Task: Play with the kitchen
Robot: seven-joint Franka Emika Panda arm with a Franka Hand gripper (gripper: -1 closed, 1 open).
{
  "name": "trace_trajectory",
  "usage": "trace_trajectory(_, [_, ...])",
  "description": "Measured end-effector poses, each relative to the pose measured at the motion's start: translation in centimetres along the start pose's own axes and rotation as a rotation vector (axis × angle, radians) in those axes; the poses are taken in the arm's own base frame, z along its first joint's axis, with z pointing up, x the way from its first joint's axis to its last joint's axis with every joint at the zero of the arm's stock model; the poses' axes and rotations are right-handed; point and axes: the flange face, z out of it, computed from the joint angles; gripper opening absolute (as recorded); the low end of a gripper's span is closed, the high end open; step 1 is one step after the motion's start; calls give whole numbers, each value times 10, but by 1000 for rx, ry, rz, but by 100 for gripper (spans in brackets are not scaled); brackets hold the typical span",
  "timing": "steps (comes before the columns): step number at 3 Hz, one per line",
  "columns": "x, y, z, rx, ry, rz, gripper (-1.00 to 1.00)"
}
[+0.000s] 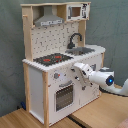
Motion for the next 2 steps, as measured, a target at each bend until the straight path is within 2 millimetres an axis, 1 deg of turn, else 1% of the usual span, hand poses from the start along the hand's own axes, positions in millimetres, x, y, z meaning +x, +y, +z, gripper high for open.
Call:
trace_trajectory(1, [0, 0, 0, 0, 0, 0, 100])
trace_trajectory(2, [30, 34, -30, -65, 88, -40, 100])
